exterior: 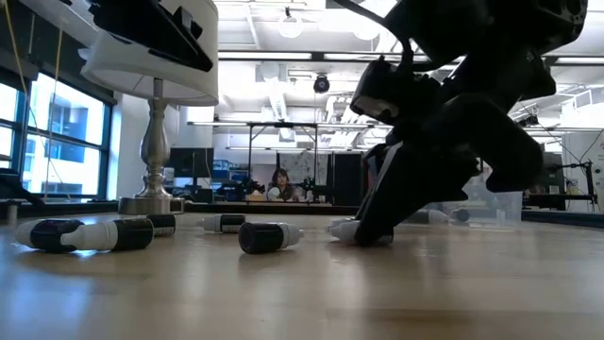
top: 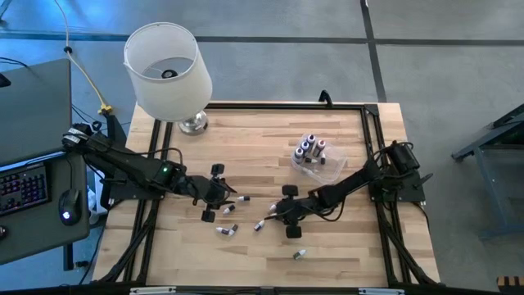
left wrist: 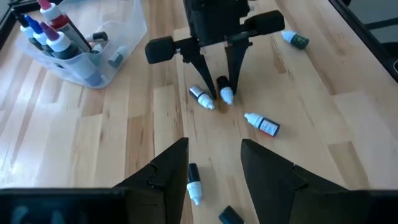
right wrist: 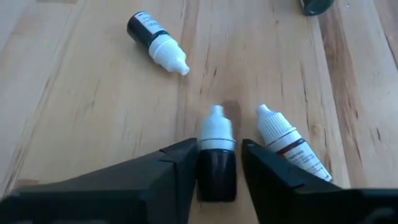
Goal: Pick & Place food coloring
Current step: Put the bottom small red food coloring bottle into the transparent bin
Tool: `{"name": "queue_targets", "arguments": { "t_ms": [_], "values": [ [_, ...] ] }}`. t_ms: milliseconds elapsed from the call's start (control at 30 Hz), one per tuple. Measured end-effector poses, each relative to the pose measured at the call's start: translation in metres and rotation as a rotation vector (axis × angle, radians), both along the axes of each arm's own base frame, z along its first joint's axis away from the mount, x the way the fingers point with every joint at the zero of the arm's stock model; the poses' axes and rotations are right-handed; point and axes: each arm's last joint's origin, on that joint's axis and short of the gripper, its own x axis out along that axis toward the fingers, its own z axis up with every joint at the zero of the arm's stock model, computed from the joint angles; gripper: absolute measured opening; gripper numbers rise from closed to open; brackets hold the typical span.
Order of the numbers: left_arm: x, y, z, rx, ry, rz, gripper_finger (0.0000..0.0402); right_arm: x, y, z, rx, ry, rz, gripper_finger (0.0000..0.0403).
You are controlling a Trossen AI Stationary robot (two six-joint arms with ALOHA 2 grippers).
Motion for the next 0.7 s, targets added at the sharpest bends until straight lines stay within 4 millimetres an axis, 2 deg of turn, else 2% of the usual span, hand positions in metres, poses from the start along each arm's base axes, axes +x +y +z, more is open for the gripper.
{"name": "queue_targets", "arguments": {
  "t_ms": [167,300,433,533,700],
  "values": [
    [0.0,0.0,0.0,-0.004,-0.002,-0.002,0.0144,0.002,0.001,0.002,0.038,-0.024,0.013,0.007],
    [0.0,0.0,0.0,-0.004,-0.003,-0.002,0.0144,0.002,0.002,0.011,0.043,-0.055,0.044,0.0065],
    [0.0,0.0,0.0,-0.003,-0.004,0.0,0.0144,-0.001,-0.003,0.042,0.07,-0.119,-0.023,0.0078],
    [0.0,0.0,0.0,-0.005,-0.004,0.001,0.0144,-0.013,-0.012,0.069,0.039,-0.125,-0.113,0.0079],
    [0.0,0.0,0.0,-0.042,-0.002,0.026,0.0144,-0.06,-0.04,0.112,-0.139,-0.054,-0.399,0.0065]
  ]
}}
